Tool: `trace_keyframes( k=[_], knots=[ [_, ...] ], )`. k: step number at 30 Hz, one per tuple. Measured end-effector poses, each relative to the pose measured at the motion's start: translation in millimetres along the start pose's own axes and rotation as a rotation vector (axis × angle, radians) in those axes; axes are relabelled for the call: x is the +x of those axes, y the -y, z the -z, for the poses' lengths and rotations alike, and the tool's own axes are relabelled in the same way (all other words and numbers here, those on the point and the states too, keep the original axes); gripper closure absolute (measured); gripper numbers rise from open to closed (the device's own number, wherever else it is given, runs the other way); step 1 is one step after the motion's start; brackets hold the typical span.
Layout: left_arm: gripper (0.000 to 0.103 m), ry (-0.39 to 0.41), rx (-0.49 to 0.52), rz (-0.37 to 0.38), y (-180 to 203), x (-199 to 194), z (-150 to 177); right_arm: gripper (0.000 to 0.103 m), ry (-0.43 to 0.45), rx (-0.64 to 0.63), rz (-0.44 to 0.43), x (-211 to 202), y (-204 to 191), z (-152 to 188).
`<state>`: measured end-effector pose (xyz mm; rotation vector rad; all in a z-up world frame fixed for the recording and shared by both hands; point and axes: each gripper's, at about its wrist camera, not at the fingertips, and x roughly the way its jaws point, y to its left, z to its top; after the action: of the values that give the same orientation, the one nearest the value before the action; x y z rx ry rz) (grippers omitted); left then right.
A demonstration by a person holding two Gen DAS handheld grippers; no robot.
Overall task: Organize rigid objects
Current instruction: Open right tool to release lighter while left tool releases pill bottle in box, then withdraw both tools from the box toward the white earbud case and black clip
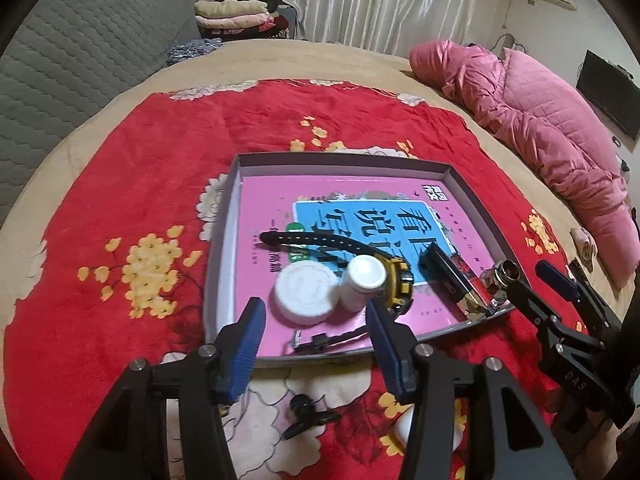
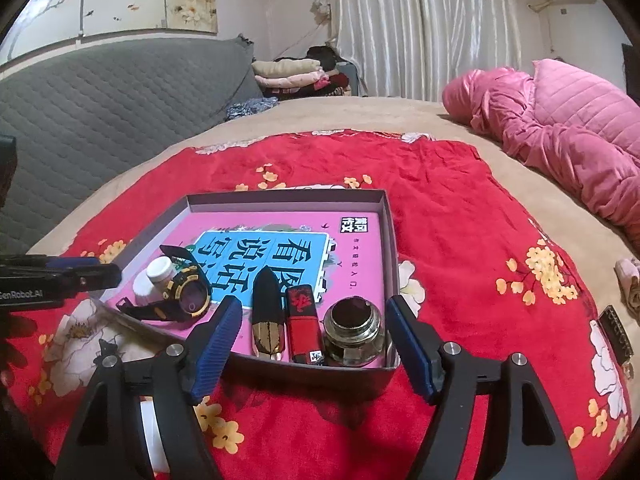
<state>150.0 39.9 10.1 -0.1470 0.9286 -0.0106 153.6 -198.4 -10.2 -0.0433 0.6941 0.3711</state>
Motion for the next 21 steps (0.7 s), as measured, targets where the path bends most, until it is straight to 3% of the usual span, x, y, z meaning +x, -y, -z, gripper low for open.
trace_keyframes(
  k=[8,21],
  knots=[
    [0.051,0.0,-0.029,-0.009,-11.7,-10.4,9.4,0.027,0.018,-0.008,-0.005,-7.2,-2.8,2.6],
    [0.051,-0.023,-0.016,0.013,3.8,-21.9,23.9,0.027,0.057,-0.049,-0.024,-34.4,-18.8,14.2]
  ],
)
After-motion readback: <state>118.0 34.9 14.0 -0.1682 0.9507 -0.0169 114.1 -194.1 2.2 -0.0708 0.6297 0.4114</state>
